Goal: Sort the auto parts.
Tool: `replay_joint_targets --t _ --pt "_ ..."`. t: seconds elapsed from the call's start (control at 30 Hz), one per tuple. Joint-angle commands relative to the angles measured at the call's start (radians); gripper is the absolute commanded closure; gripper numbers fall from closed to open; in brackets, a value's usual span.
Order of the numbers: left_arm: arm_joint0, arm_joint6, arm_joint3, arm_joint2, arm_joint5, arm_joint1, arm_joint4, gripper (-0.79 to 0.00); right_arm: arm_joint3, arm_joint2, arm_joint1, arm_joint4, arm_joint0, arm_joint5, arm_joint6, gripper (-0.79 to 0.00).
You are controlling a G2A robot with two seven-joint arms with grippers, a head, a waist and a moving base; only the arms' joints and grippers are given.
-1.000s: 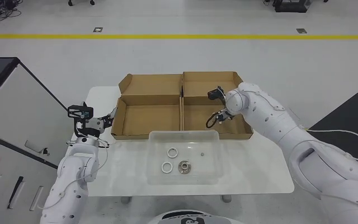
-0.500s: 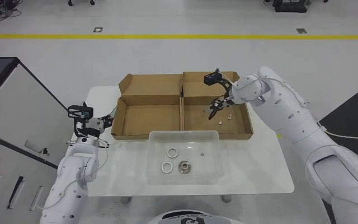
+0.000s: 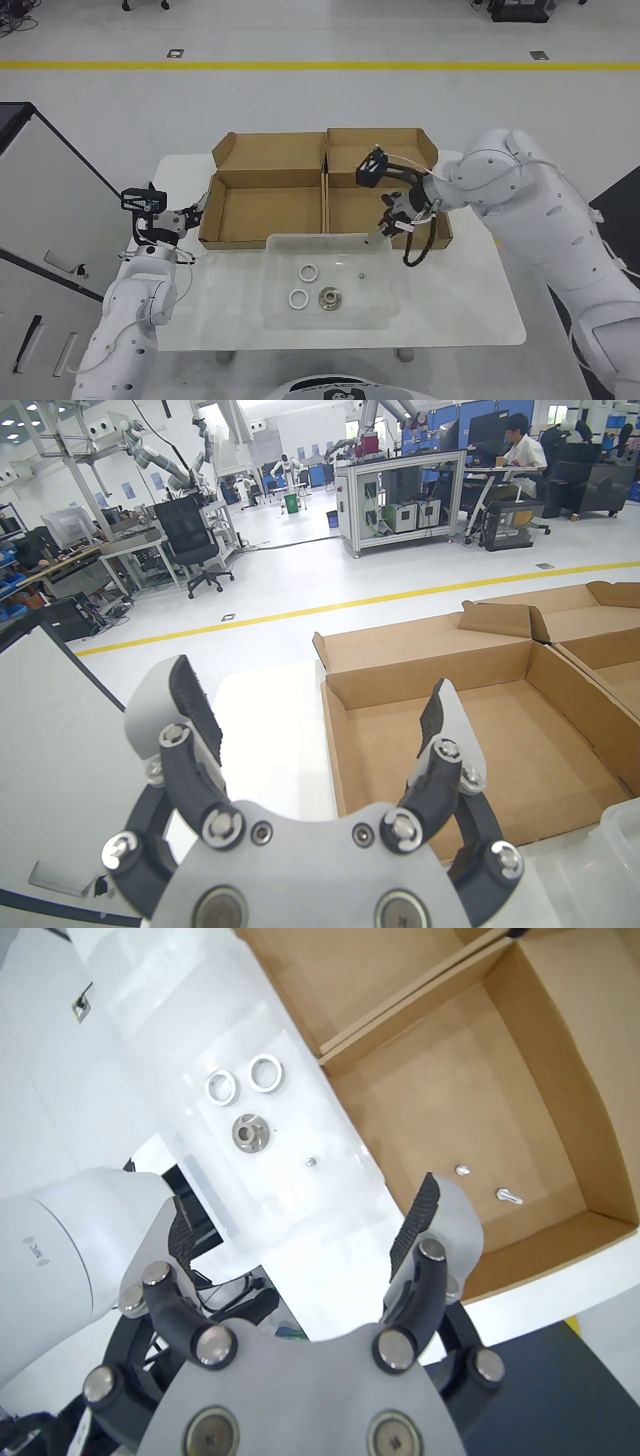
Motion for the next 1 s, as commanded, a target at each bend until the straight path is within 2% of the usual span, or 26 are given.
replay_joint_targets --t 0.0,0.23,0.6,0.7,0.83,0.97 --pt "0.000 0.000 0.000 0.000 0.000 0.000 0.000 -0.785 -0.031 -0.043 0.018 0.023 0.011 0.000 0.000 -0.785" --pt "0.000 0.000 0.000 0.000 0.000 0.000 0.000 -0.785 -0.099 -0.183 0.054 0.060 0.090 0.046 0.000 -0.785" --pt "0.000 0.000 0.000 0.000 0.000 0.000 0.000 -0.785 -0.101 -0.190 0.056 0.064 0.098 0.052 0.000 -0.785" --pt "0.000 0.000 0.000 0.000 0.000 0.000 0.000 -0.785 -0.142 -0.208 0.055 0.029 0.093 0.022 0.000 -0.785" --pt "0.000 0.000 0.000 0.000 0.000 0.000 0.000 -0.785 -0.162 -0.289 0.048 0.020 0.120 -0.018 0.000 -0.785" --pt "0.000 0.000 0.000 0.000 0.000 0.000 0.000 -0.785 -0.163 -0.415 0.038 -0.018 0.191 -0.061 0.000 -0.785"
